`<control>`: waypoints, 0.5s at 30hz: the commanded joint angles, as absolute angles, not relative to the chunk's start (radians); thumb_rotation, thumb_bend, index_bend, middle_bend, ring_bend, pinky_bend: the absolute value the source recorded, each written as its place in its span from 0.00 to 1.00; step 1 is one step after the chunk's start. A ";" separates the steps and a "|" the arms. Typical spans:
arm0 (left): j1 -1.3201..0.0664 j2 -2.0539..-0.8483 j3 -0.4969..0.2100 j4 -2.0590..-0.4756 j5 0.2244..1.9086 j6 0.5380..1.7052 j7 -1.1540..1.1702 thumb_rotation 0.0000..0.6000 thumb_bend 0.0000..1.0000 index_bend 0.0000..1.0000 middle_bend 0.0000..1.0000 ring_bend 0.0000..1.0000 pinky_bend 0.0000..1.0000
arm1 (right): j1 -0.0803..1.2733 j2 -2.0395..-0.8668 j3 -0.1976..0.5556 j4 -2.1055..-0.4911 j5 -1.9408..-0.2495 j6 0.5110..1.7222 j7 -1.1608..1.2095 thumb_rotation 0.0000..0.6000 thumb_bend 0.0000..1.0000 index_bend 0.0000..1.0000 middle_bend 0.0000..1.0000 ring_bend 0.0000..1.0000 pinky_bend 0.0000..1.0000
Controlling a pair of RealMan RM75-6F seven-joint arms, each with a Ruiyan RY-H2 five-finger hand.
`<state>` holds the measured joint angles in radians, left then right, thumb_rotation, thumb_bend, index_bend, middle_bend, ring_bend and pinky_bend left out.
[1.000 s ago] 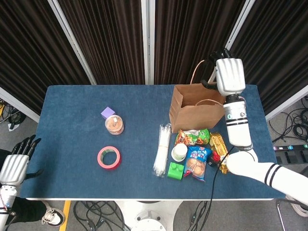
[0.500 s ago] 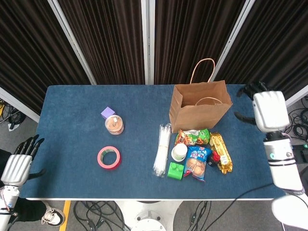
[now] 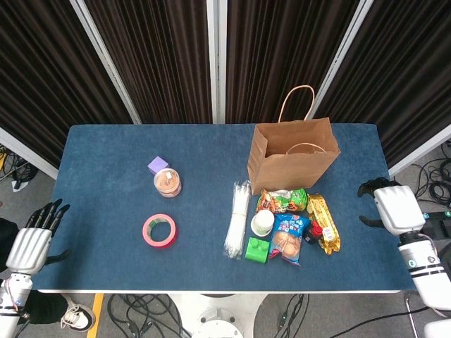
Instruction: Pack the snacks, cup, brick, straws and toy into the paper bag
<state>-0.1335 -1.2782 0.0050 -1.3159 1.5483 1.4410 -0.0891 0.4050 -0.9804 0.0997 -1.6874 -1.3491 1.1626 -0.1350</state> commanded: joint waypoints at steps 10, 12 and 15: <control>-0.126 -1.285 0.004 -1.301 1.540 1.445 -0.100 1.00 0.18 0.11 0.11 0.01 0.14 | 0.485 -1.085 0.026 -1.642 -1.665 1.160 -0.119 1.00 0.00 0.44 0.41 0.23 0.37; -0.125 -1.286 0.003 -1.300 1.540 1.449 -0.104 1.00 0.18 0.11 0.11 0.01 0.14 | 0.507 -1.098 0.010 -1.640 -1.727 1.153 -0.098 1.00 0.00 0.44 0.40 0.21 0.31; -0.120 -1.287 0.003 -1.298 1.541 1.456 -0.109 1.00 0.18 0.11 0.11 0.01 0.14 | 0.526 -1.126 -0.007 -1.619 -1.783 1.143 -0.118 1.00 0.00 0.43 0.39 0.20 0.27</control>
<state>-0.1214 -1.2864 0.0031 -1.2989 1.5410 1.4548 -0.1070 0.5041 -1.1019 0.0117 -1.6274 -1.7434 1.1489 -0.1131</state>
